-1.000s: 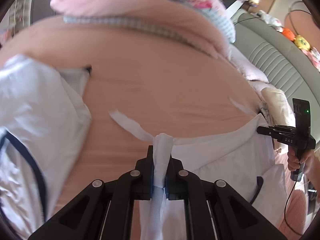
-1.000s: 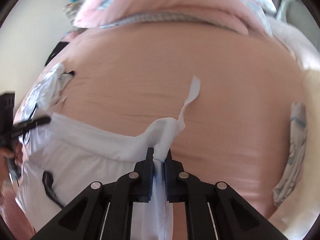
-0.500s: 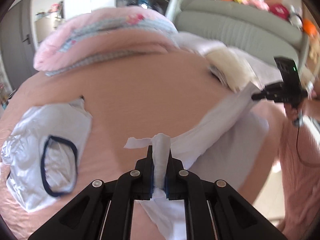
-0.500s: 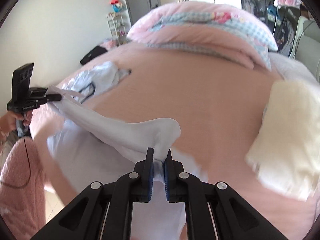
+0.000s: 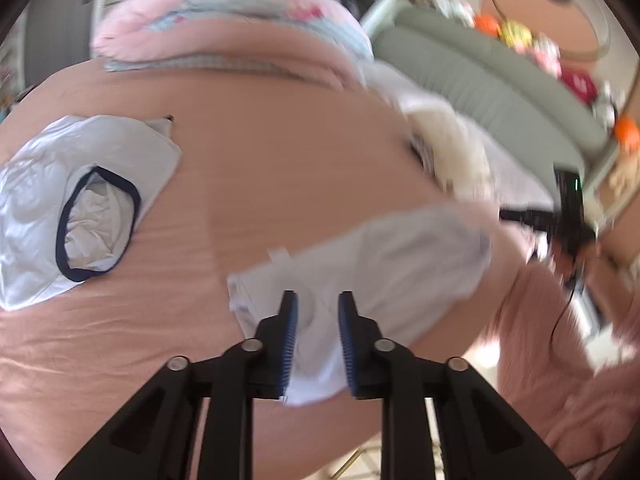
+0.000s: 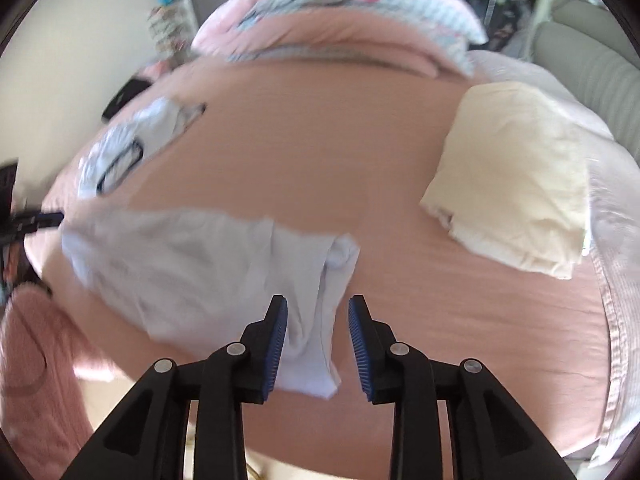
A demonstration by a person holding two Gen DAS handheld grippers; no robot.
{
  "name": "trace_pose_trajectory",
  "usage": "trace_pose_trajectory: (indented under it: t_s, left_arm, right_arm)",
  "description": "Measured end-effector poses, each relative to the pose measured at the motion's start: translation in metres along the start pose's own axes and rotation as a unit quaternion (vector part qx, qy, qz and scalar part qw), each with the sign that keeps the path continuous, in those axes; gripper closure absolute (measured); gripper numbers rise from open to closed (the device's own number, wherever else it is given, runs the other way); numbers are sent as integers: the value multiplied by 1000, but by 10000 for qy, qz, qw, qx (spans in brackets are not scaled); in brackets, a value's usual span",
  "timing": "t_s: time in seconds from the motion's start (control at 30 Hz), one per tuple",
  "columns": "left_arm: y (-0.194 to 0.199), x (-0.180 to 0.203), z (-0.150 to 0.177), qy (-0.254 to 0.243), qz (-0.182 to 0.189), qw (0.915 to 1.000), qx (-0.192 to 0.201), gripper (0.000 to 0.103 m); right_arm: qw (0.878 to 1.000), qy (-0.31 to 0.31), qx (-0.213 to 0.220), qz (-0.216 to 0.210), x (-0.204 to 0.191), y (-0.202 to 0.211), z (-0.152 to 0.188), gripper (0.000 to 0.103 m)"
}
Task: Fold clothes
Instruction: 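Lift the grey shirt hem with both grippers and fold it over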
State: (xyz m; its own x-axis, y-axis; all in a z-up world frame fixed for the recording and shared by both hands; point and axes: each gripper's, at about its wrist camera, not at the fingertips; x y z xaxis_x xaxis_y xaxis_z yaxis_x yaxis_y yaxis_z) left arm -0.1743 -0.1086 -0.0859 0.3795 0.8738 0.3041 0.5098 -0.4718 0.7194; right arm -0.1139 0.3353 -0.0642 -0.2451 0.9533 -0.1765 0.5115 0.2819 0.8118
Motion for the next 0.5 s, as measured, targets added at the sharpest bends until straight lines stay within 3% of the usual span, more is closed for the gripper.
trace_pose_trajectory:
  t_s: [0.03,0.1,0.2,0.27,0.37,0.5]
  left_arm:
    - [-5,0,-4,101,-2,9999,63,66]
    - [-27,5,-12,126,-235,9996,-84,64]
    - [-76,13,-8,58,-594,9942,-898,64]
    - [-91,19,-1,-127,-518,9899,-1310,64]
    - [-88,32,13,-662,-324,9831,-1677,64]
    - [-71,39,24,-965,440,9708,-2151,64]
  right_arm:
    - [9999,-61,67,-97,-5,-4,-6,63]
    - [9995,-131,165,-240,-18,-15,-19,58]
    - [9992,185,-321,120,-44,-64,-26,58]
    - [9963,287,-779,214,-54,-93,-25,58]
    - [9916,624,-1133,87,-58,-100,-11,58]
    - [9785,1392,-1514,-124,-65,-78,11,57]
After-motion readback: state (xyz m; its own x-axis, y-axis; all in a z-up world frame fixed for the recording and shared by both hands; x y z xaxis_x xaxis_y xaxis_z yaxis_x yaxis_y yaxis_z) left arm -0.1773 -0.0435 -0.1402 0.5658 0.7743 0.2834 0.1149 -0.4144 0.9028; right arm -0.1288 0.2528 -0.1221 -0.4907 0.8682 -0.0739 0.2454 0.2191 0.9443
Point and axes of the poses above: each gripper's, at about its wrist camera, not at the fingertips, and y roughly against the way its jaws point, x to its right, z to its underside, and after that the axes turned 4 degrees about -z, right-handed
